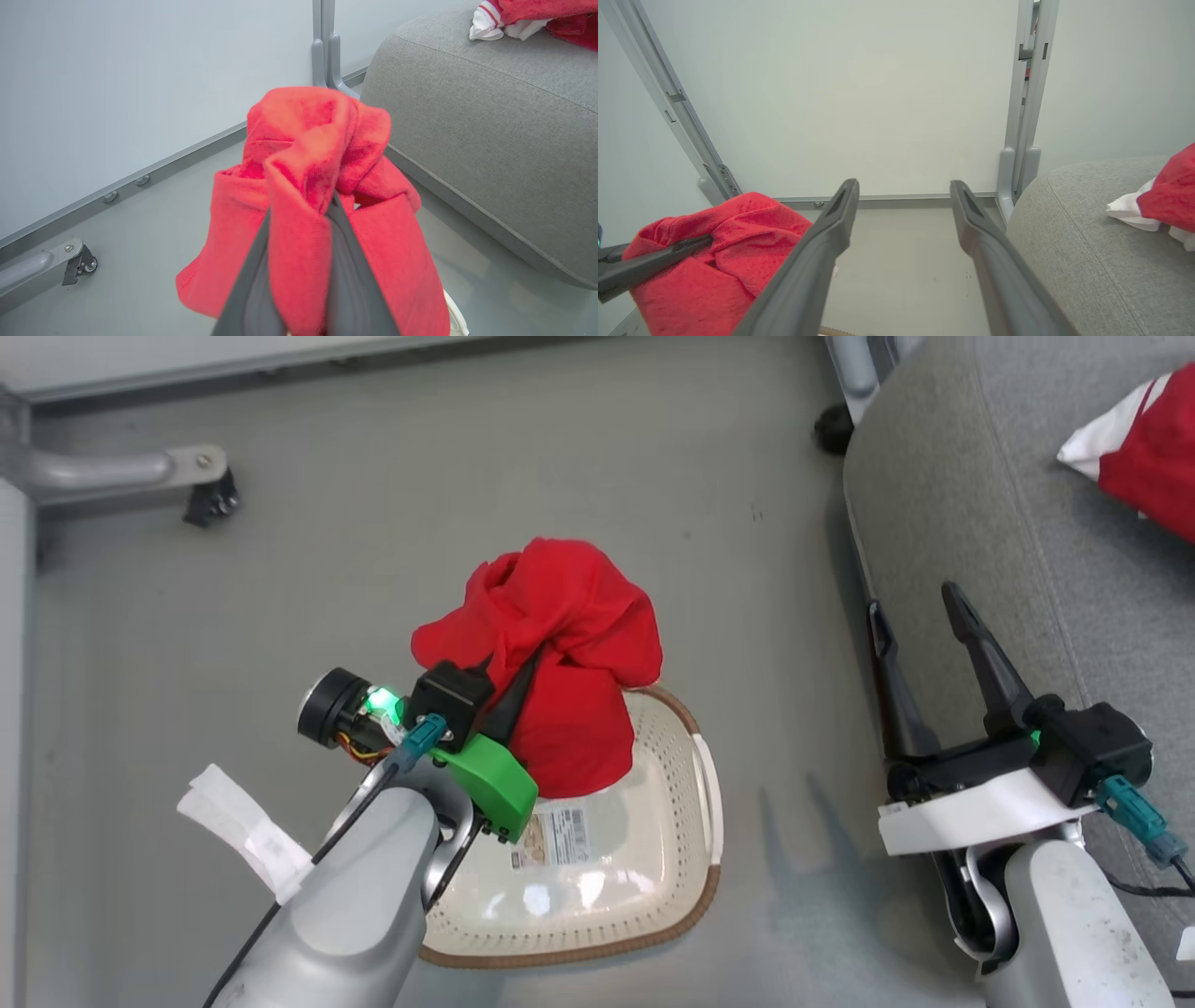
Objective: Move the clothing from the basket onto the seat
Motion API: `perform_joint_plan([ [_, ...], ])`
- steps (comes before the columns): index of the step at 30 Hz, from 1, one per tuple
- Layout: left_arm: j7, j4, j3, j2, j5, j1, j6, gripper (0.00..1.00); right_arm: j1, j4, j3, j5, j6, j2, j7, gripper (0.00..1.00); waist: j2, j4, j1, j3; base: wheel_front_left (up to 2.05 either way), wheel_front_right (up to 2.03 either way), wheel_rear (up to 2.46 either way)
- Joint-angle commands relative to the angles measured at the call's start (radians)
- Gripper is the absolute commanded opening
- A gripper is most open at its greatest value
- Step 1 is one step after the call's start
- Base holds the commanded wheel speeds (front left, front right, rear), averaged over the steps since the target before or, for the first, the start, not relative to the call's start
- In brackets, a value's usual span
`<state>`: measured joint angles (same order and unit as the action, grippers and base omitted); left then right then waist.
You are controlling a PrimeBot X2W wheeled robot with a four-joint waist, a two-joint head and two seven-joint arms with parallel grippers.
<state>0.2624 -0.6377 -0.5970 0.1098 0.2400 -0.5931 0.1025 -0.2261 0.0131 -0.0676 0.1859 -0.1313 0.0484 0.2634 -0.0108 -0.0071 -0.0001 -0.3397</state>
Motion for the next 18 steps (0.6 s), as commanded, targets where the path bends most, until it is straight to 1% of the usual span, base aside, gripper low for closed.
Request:
perform_joint_plan([
  [1, 0.003, 0.026, 0.012, 0.003, -0.006, 0.021, 0.003, 0.0, 0.024, 0.006, 0.0, 0.005, 0.001, 0.004, 0.002, 1.0, 0.0108, 0.05, 0.0001, 0.095, 0.0, 0.0, 0.0],
  [8, 0.004, 0.174, 0.058, -0.009, -0.022, 0.032, 0.013, 0.0, 0.064, 0.012, -0.011, 0.017, 0.001, 0.004, 0.002, 1.0, 0.0108, 0.048, 0.0001, 0.155, 0.0, 0.0, 0.0],
  [14, 0.003, 0.275, 0.067, -0.023, -0.033, 0.021, 0.019, 0.0, 0.087, 0.008, -0.02, 0.027, 0.001, 0.004, 0.002, 1.0, 0.0108, 0.043, 0.0001, 0.182, 0.0, 0.0, 0.0],
  [18, 0.003, 0.318, 0.062, -0.028, -0.04, 0.022, 0.02, 0.0, 0.102, 0.009, -0.023, 0.035, 0.001, 0.004, 0.002, 1.0, 0.0108, 0.041, 0.0001, 0.196, 0.0, 0.0, 0.0],
])
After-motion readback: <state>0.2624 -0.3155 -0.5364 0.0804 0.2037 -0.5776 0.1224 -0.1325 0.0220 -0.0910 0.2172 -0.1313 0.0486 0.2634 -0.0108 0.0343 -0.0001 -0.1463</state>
